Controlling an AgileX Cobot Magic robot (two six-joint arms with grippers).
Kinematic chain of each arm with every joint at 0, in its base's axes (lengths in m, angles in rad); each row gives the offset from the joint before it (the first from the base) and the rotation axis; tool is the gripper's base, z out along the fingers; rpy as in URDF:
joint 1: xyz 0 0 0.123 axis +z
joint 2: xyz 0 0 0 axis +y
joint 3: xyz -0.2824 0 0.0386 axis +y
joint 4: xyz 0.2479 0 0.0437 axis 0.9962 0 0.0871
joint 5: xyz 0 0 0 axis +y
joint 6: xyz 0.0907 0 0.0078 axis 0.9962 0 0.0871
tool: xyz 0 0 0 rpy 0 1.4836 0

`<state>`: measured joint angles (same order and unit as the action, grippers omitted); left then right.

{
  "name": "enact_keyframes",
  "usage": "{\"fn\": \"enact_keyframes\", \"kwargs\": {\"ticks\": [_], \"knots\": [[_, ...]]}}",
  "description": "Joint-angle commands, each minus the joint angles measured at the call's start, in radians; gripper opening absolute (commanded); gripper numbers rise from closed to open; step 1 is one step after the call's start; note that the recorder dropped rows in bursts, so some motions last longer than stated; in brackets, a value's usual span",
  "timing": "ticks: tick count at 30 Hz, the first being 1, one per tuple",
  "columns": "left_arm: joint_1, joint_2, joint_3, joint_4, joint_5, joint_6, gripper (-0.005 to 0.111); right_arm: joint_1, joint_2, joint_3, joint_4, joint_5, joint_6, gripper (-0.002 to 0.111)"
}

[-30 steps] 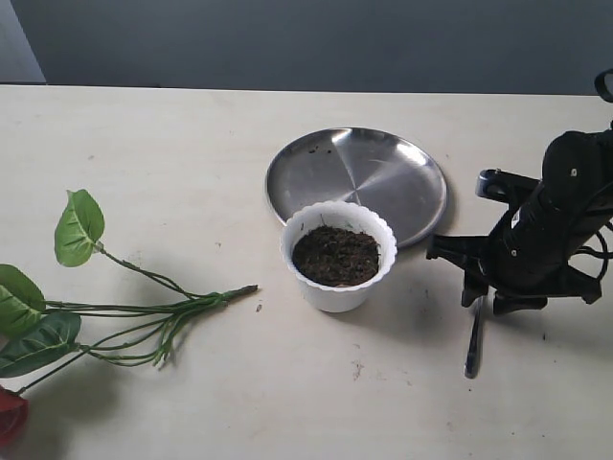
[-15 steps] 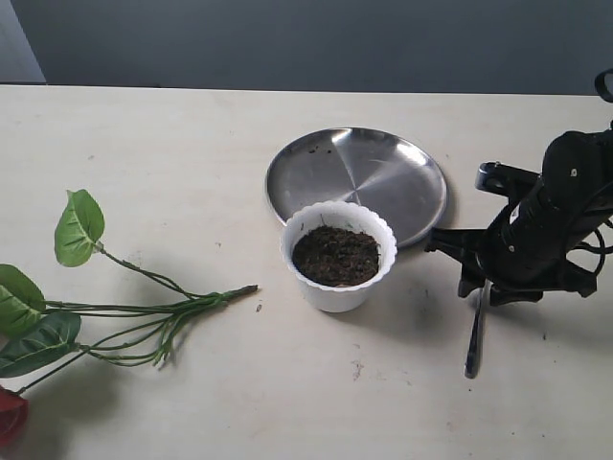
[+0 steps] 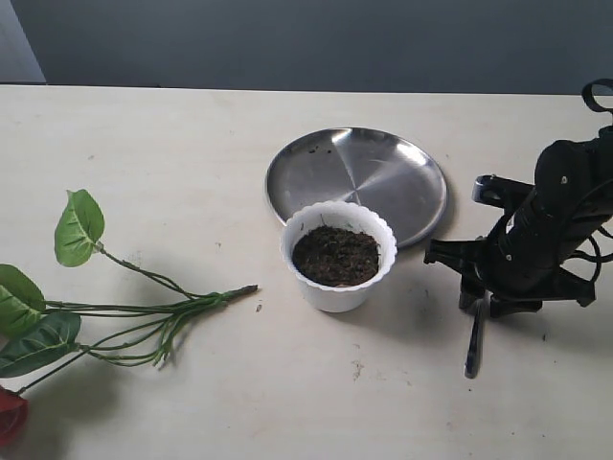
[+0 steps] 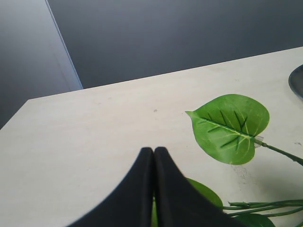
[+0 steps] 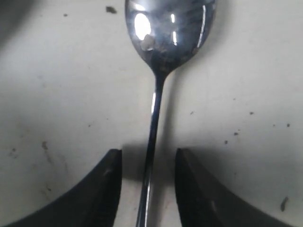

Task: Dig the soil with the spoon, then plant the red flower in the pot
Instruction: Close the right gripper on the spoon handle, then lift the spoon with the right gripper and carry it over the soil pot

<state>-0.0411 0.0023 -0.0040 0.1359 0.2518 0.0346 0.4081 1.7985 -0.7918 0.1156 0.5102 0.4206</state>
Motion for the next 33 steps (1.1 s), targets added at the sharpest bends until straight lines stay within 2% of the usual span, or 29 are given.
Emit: {"fn": "enact_keyframes", "kwargs": {"ticks": [1,3,5,6,14,23,29,33], "knots": [[0.002,-0.002,0.004,0.0,-0.009,-0.002,0.0,0.002,0.009,0.001,-0.009,0.009,-0.003,0.034],[0.002,-0.002,0.004,0.0,-0.009,-0.002,0.0,0.002,0.009,0.001,-0.009,0.022,-0.003,0.022],[0.002,-0.002,0.004,0.0,-0.009,-0.002,0.0,0.002,0.009,0.001,-0.009,0.037,-0.003,0.002],[0.002,-0.002,0.004,0.0,-0.009,-0.002,0.0,0.002,0.009,0.001,-0.009,0.042,-0.003,0.0],[0.002,-0.002,0.004,0.0,-0.009,-0.002,0.0,0.002,-0.002,-0.023,-0.015,0.131,-0.055,0.0],[0.002,-0.002,0.004,0.0,-0.009,-0.002,0.0,0.002,-0.162,-0.234,-0.145,0.387,-0.199,0.0],[0.002,-0.002,0.004,0.0,-0.009,-0.002,0.0,0.002,-0.232,-0.425,-0.158,0.557,-0.628,0.0],[0.002,-0.002,0.004,0.0,-0.009,-0.002,0.0,0.049,-0.236,-0.508,-0.208,0.671,-0.88,0.0]]}}
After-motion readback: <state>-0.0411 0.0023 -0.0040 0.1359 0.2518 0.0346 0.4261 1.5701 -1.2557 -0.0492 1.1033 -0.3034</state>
